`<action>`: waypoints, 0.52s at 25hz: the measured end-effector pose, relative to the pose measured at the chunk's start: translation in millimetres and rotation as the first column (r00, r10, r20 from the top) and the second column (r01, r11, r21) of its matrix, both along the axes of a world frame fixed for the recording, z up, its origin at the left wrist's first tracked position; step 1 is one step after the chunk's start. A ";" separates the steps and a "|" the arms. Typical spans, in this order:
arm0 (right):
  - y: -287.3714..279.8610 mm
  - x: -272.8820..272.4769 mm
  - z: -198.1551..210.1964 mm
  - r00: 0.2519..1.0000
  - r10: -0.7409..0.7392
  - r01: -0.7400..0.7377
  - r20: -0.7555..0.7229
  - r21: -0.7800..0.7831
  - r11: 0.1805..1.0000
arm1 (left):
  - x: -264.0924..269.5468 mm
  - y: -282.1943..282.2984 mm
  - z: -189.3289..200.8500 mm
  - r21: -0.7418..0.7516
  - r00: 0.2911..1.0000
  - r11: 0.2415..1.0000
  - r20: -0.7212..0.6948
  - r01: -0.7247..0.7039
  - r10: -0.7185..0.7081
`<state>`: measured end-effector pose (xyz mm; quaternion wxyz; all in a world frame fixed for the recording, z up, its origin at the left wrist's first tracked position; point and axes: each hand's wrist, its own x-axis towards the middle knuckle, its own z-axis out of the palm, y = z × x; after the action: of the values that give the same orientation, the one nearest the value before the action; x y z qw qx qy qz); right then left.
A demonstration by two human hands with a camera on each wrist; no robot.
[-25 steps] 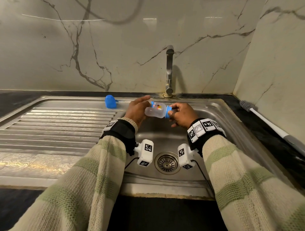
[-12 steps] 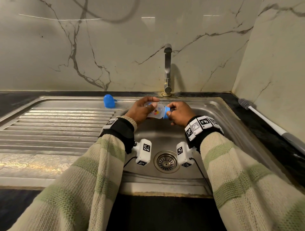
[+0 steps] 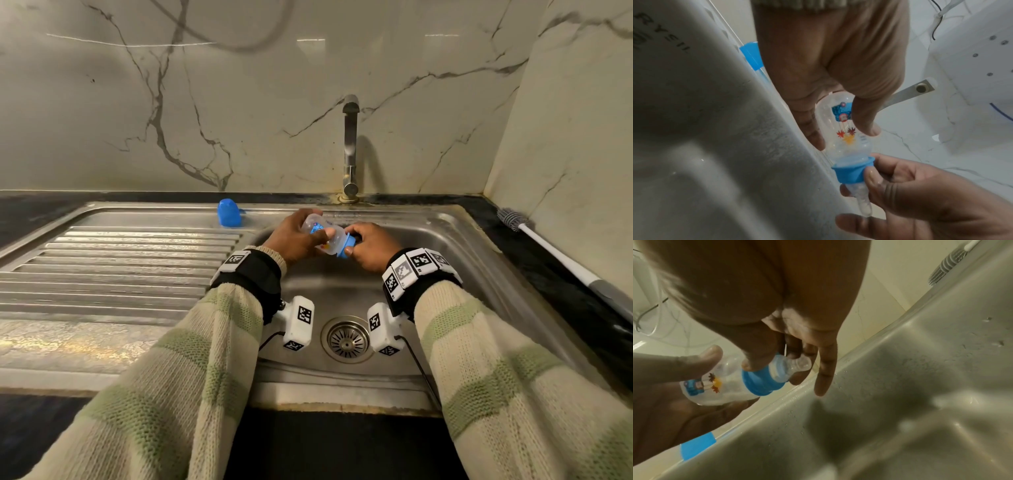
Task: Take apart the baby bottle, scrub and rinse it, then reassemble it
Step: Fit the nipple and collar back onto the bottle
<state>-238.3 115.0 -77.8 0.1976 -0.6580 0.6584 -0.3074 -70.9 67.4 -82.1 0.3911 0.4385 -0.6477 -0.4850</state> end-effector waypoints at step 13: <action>2.4 14.0 3.5 0.823 -0.175 0.062 0.541 0.222 0.973 | -17.5 7.8 5.2 0.211 0.989 0.977 0.149 -0.037 0.005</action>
<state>-224.3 117.4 -74.3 0.4243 -0.4751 0.6388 -0.4315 -88.4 75.2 -76.9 0.2980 0.5193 -0.6145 -0.5138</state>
